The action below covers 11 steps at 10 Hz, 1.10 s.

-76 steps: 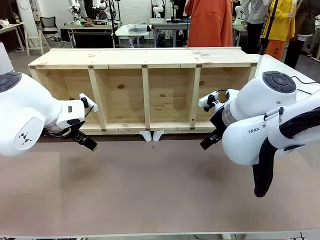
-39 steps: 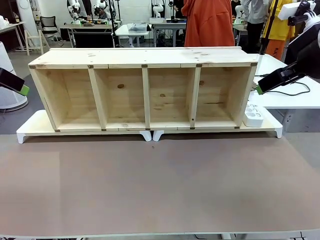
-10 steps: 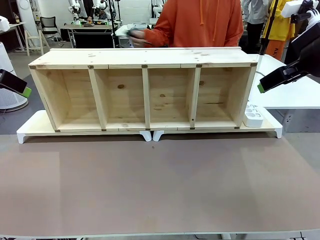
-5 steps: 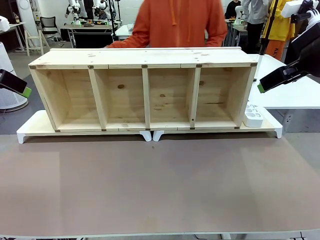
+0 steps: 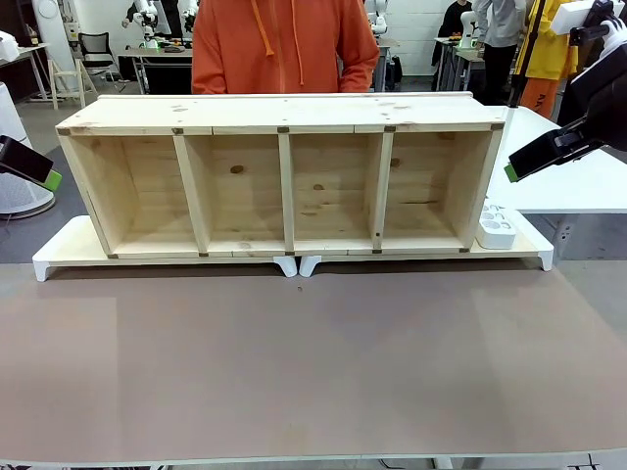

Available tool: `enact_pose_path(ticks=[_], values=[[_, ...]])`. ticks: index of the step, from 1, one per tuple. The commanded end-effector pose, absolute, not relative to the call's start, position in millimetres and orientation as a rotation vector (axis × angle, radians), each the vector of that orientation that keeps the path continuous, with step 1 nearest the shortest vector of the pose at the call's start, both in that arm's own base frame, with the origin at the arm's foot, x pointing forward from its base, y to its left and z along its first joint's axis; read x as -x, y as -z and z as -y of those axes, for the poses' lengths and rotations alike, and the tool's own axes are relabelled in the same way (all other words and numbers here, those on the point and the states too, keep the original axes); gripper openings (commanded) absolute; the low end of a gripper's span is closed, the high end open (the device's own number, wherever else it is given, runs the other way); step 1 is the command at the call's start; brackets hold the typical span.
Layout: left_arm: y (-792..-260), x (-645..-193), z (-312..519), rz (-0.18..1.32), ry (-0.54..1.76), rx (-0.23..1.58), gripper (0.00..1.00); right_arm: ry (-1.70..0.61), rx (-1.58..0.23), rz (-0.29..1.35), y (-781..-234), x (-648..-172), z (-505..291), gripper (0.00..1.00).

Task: Perform cable management.
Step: When the cord part of the Power Cable appears at the lower middle area of the table and stops, grasp the cord part of the Power Cable.

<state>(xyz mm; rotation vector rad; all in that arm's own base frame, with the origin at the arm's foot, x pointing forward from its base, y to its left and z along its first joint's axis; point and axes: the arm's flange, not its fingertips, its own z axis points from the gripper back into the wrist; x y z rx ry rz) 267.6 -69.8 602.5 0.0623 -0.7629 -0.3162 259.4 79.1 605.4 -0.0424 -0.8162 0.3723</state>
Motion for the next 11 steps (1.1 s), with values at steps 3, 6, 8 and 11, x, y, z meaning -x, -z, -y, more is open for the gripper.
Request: enact_pose_path(ticks=[3,6,8,11], values=[[-602.4,-266.2,69.1,0.756,0.321,-0.064,1.00,-0.371,0.045,0.818,-605.4,-260.2,-78.8,1.00],[-602.4,-266.2,69.1,0.756,0.321,-0.064,1.00,-0.371,0.045,0.818,-605.4,-260.2,-78.8,1.00],[-602.4,-266.2,69.1,0.756,0.321,-0.064,1.00,-0.371,0.045,0.818,-605.4,-260.2,-78.8,1.00],[-602.4,-266.2,69.1,0.756,0.321,-0.064,1.00,-0.371,0.045,0.818,-605.4,-260.2,-78.8,1.00]])
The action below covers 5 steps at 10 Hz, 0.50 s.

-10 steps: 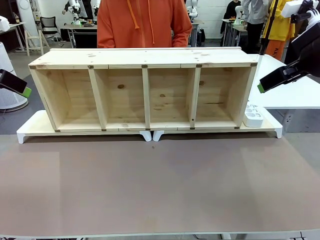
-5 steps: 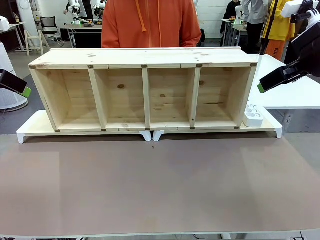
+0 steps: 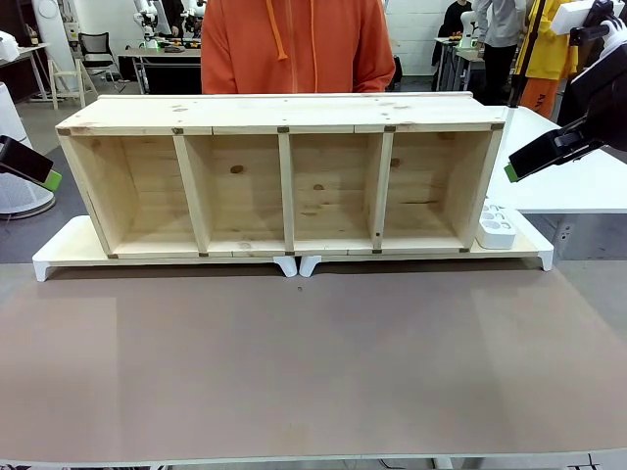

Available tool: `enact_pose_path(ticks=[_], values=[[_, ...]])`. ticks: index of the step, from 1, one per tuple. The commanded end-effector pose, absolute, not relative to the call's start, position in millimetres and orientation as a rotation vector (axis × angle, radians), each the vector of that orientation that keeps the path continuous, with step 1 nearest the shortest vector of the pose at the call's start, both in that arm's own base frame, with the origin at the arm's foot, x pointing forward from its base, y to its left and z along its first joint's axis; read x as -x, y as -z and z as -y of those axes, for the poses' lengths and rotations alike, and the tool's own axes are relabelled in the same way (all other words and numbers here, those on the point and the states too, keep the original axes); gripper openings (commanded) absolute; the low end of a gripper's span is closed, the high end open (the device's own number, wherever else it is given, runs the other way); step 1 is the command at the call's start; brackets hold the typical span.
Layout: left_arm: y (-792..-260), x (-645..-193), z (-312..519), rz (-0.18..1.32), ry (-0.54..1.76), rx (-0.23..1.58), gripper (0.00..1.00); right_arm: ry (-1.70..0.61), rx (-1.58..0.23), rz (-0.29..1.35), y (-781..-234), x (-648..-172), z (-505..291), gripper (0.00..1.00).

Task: Perform cable management.
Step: When the cord part of the Power Cable appears at the lower middle area of the table and stops, grasp the cord part of the Power Cable.

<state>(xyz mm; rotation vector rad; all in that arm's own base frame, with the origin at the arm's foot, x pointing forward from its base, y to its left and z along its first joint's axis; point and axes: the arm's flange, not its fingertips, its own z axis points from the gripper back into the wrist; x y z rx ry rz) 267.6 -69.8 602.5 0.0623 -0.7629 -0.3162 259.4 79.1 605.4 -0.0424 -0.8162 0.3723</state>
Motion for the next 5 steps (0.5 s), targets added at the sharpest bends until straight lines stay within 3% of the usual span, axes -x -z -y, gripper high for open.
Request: enact_pose_path(ticks=[1,5], values=[[-602.4,-266.2,69.1,0.756,0.321,-0.064,1.00,-0.371,0.045,0.818,-605.4,-260.2,-78.8,1.00],[-602.4,-266.2,69.1,0.756,0.321,-0.064,1.00,-0.371,0.045,0.818,-605.4,-260.2,-78.8,1.00]])
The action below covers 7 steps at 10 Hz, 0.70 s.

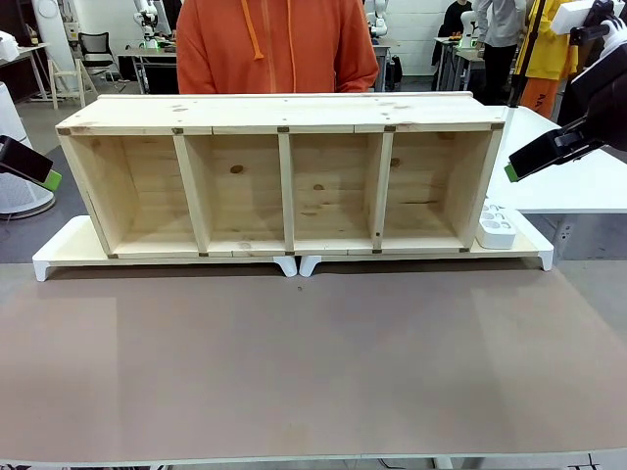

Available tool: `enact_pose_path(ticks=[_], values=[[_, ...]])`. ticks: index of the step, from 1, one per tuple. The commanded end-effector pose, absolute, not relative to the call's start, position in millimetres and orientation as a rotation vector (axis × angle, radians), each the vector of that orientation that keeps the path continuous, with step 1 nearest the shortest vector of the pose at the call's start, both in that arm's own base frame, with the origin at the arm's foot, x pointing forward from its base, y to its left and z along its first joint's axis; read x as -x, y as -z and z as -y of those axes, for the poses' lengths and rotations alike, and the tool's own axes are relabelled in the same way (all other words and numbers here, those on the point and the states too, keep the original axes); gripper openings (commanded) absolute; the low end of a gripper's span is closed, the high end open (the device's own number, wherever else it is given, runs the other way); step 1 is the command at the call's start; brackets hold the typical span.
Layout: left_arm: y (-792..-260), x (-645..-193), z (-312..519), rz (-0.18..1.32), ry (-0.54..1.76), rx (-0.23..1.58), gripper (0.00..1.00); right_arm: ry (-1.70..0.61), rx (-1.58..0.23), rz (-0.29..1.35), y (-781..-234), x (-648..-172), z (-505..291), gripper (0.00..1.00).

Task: Perform cable management.
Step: When the cord part of the Power Cable appears at the lower middle area of the table and stops, grasp the cord part of the Power Cable.

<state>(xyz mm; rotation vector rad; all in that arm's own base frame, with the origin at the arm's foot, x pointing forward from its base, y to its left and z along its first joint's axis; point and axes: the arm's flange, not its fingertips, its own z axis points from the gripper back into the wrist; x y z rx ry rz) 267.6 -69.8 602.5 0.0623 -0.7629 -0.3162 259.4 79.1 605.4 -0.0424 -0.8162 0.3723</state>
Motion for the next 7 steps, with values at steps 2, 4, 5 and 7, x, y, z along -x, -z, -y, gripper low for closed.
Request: enact_pose_path(ticks=[2,4,5,7], values=[[-602.4,-266.2,69.1,0.756,0.321,-0.064,1.00,-0.371,0.045,0.818,-605.4,-260.2,-78.8,1.00],[-602.4,-266.2,69.1,0.756,0.321,-0.064,1.00,-0.371,0.045,0.818,-605.4,-260.2,-78.8,1.00],[-602.4,-266.2,69.1,0.756,0.321,-0.064,1.00,-0.371,0.045,0.818,-605.4,-260.2,-78.8,1.00],[-602.4,-266.2,69.1,0.756,0.321,-0.064,1.00,-0.371,0.045,0.818,-605.4,-260.2,-78.8,1.00]])
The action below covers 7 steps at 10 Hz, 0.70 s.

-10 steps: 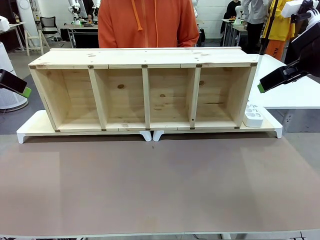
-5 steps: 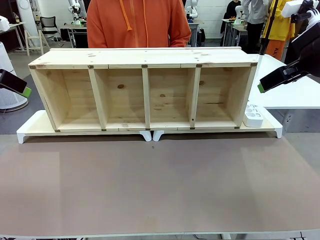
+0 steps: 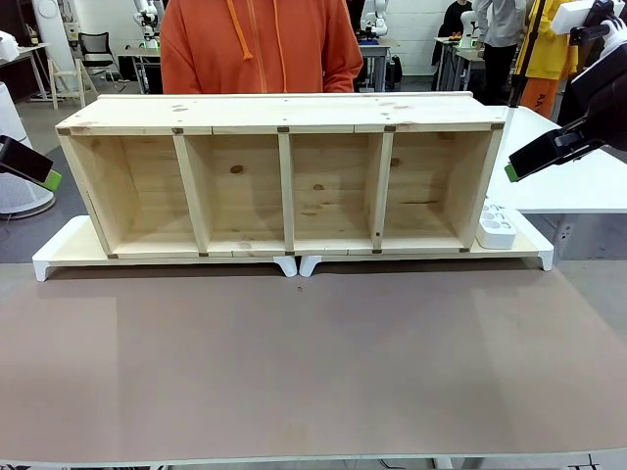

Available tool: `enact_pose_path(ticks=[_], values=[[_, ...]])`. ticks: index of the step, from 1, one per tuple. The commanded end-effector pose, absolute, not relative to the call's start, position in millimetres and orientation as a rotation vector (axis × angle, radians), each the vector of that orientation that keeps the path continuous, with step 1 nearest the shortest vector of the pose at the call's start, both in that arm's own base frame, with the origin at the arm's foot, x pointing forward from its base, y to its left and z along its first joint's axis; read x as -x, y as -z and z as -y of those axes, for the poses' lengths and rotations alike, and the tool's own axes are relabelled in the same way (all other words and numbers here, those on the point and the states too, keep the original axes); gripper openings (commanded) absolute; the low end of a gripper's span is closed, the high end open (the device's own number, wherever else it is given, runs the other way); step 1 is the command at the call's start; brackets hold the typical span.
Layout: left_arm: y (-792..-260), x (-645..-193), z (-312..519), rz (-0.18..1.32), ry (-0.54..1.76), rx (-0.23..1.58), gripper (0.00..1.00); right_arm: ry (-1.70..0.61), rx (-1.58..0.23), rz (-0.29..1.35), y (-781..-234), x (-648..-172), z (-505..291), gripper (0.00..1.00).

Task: Perform cable management.
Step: When the cord part of the Power Cable appears at the lower middle area of the table and stops, grasp the cord part of the Power Cable.

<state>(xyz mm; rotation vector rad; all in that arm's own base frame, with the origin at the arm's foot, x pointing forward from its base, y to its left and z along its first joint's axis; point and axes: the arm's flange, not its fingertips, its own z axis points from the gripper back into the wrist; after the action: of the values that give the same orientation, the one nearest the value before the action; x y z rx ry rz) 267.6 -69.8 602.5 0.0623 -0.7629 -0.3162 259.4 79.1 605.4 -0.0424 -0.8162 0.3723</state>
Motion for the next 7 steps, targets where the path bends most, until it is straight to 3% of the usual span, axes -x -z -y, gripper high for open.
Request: enact_pose_path(ticks=[1,7], values=[[-602.4,-266.2,69.1,0.756,0.321,-0.064,1.00,-0.371,0.045,0.818,-605.4,-260.2,-78.8,1.00],[-602.4,-266.2,69.1,0.756,0.321,-0.064,1.00,-0.371,0.045,0.818,-605.4,-260.2,-78.8,1.00]])
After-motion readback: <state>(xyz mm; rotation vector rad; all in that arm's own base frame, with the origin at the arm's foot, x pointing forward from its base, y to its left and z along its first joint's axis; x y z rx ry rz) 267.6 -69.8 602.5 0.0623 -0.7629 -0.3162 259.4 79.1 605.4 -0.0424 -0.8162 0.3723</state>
